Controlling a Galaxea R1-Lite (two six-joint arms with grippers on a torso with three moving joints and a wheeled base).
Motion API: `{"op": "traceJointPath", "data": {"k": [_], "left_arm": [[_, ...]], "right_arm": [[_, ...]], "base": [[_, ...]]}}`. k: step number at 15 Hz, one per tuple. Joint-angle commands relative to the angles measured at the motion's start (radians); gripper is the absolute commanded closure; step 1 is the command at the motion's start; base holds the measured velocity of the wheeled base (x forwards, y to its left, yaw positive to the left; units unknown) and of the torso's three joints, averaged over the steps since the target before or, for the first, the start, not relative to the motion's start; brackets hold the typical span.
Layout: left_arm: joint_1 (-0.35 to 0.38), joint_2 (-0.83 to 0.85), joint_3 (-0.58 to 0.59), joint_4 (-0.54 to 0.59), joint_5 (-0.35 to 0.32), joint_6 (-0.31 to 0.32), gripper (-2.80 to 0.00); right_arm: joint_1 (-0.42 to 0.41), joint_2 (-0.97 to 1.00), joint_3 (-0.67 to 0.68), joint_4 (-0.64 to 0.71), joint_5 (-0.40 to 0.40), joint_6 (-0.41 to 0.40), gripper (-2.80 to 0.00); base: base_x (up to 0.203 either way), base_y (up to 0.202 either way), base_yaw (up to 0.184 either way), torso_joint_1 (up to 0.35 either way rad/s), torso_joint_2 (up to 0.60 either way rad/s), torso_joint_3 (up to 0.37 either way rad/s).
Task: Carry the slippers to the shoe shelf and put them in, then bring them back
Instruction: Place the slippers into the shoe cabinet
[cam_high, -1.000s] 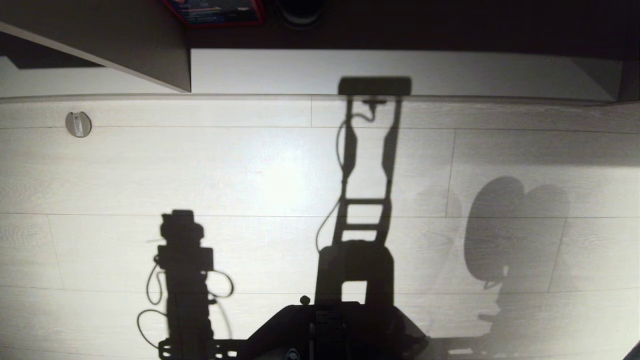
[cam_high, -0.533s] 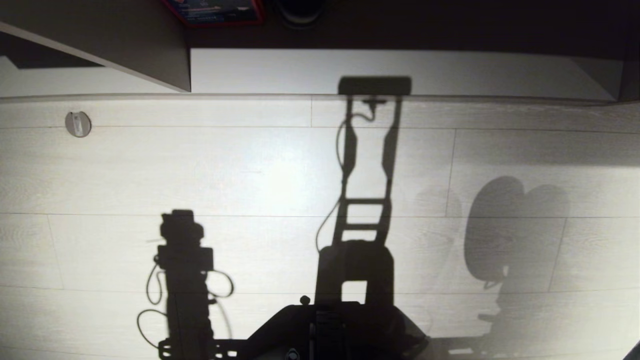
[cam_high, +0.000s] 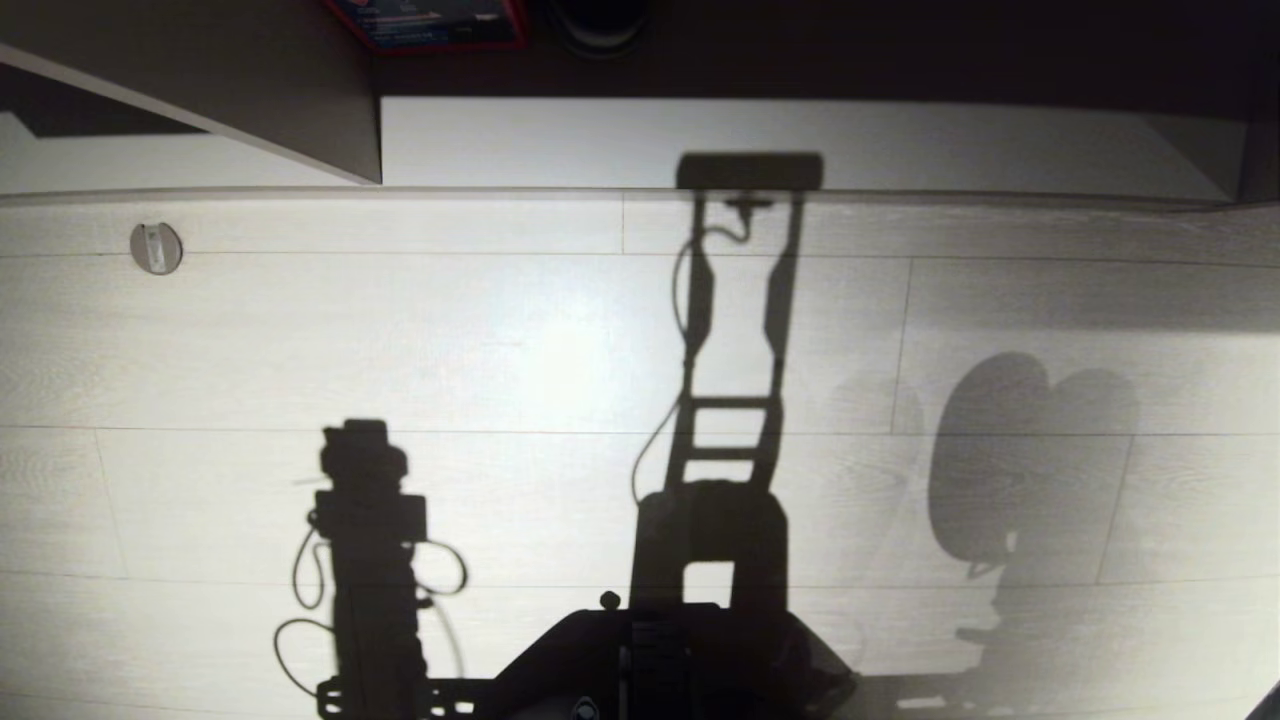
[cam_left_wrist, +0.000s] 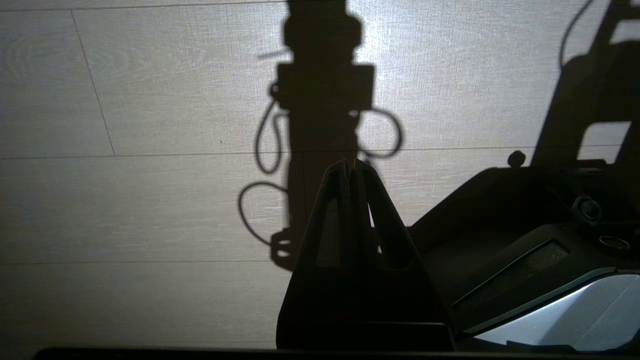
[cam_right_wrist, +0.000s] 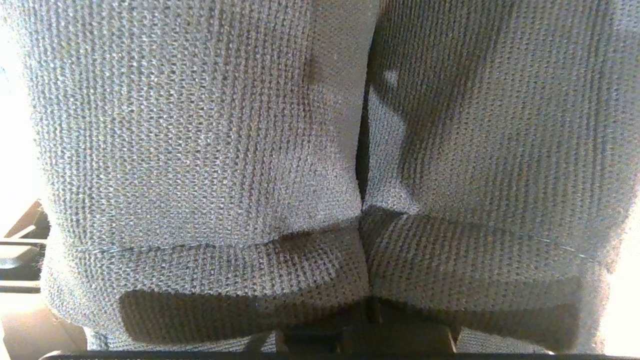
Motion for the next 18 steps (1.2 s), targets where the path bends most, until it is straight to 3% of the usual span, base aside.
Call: {"op": "traceJointPath", "data": {"k": [1,7,11,18], "left_arm": [[0.0,0.0,0.0,0.0,0.0,0.0,0.0],[0.0,0.0,0.0,0.0,0.0,0.0,0.0],[0.0,0.0,0.0,0.0,0.0,0.0,0.0],[0.0,0.0,0.0,0.0,0.0,0.0,0.0]], "right_arm": [[0.001,0.0,0.0,0.0,0.0,0.001,0.0],[0.0,-0.001,-0.025,0.002,-0.004,-0.008,0.0],[0.001,0.054,-0.249,0.133,0.006,-0.011,0.0],[0.017,0.432,-0.415,0.14,-0.04,0.012,0.0]], "base": [[0.0,0.0,0.0,0.0,0.0,0.0],[0.0,0.0,0.0,0.0,0.0,0.0],[0.0,0.0,0.0,0.0,0.0,0.0],[0.0,0.0,0.0,0.0,0.0,0.0]]}}
